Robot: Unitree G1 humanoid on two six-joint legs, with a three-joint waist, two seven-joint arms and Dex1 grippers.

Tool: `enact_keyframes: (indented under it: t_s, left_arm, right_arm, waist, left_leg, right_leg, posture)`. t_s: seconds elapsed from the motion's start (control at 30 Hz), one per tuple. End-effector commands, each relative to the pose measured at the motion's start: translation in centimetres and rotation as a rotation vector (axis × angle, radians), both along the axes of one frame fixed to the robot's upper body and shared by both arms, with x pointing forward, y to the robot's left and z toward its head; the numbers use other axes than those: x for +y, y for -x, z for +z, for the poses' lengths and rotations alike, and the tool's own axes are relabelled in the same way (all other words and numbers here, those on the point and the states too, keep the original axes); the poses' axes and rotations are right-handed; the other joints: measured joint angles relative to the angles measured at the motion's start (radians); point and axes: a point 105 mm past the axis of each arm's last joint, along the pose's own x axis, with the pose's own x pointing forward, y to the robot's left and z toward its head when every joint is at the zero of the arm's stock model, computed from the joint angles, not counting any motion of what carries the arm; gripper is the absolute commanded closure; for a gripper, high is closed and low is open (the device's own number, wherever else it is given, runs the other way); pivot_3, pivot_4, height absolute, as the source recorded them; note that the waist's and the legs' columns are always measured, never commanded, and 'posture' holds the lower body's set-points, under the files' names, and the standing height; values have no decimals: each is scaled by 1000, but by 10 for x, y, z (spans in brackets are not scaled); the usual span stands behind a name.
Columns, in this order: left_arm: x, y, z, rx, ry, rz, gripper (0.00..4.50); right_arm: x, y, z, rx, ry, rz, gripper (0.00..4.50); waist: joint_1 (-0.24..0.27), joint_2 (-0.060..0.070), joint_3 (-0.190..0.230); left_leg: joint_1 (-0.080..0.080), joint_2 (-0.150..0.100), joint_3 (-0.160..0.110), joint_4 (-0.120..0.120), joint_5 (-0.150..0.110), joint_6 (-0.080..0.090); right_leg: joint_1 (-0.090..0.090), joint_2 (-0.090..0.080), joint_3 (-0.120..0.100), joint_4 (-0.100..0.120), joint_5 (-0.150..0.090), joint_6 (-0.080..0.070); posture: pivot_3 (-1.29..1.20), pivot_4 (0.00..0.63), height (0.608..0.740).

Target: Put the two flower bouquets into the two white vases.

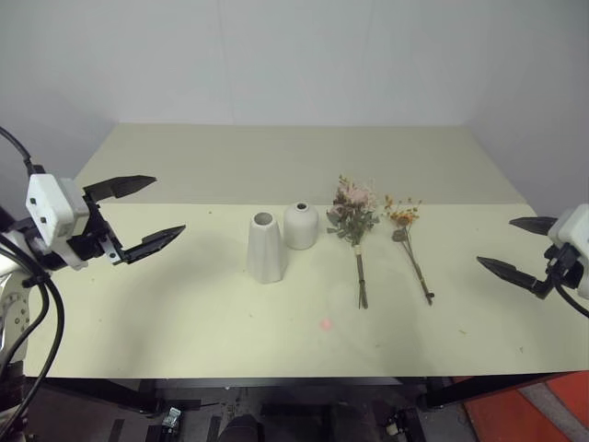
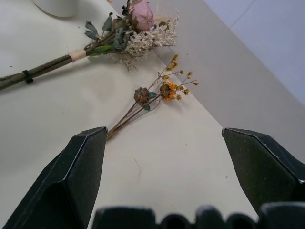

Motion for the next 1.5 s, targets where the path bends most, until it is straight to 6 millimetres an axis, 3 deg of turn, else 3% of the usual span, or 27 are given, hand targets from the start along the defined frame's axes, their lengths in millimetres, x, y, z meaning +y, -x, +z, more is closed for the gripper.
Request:
enact_keyframes:
  t_s: [0.03, 0.4, 0.57, 0.67, 0.83, 1.1, 1.3, 1.5]
  left_arm:
    - [5, 5, 11, -51, -4, 20, 128]
    - [0, 0, 11, -43, -7, -4, 128]
    - [0, 0, 11, -41, -13, -6, 128]
    - [-1, -1, 12, -43, -14, -9, 128]
    - [-3, -1, 11, -35, -17, -20, 128]
    - [-13, -1, 4, -19, -23, -50, 128]
    - [-21, -3, 0, -12, -16, -73, 128]
    - [-23, -2, 2, -17, -30, -70, 128]
  right_arm:
    - [3, 2, 14, -37, 22, 13, 0]
    - [3, 8, 17, -12, -34, -12, 0]
    - [7, 1, 17, -29, -64, -42, 0]
    - [22, -6, 15, 2, -141, -42, 0]
    - [69, -34, 9, 116, -197, -16, 0]
    - [104, -68, -12, 477, -261, -91, 0]
    - [137, -97, -32, 575, -295, -89, 0]
    - [154, -120, -54, 626, -325, -150, 0]
  waist:
    - [0, 0, 0]
    - [1, 0, 0]
    - [1, 0, 0]
    - [-2, 0, 0]
    - [-19, 0, 0]
    - [-20, 0, 0]
    - [-22, 0, 0]
    - [-23, 0, 0]
  left_leg:
    - [0, 0, 0, 0, 0, 0]
    - [0, 0, 0, 0, 0, 0]
    - [0, 0, 0, 0, 0, 0]
    - [0, 0, 0, 0, 0, 0]
    - [0, 1, 0, 0, 0, 0]
    - [-4, 0, -1, -2, -1, 1]
    - [-8, 0, -1, -2, -1, 1]
    - [-17, -1, -2, 0, -1, 1]
  right_leg:
    - [0, 0, 0, 0, 0, 0]
    - [0, 0, 0, 0, 0, 0]
    - [0, 0, 0, 0, 0, 0]
    - [0, 0, 0, 0, 0, 0]
    - [0, 0, 0, 0, 0, 0]
    - [-4, 0, -2, -2, 4, -8]
    - [-8, -1, -1, -3, 5, -8]
    - [-20, -1, -1, 3, 7, -10]
  posture:
    - [0, 150, 740]
    - [0, 150, 740]
    - [0, 150, 740]
    - [0, 150, 740]
    - [0, 150, 740]
    - [0, 150, 740]
    - [0, 150, 740]
    - [0, 150, 740]
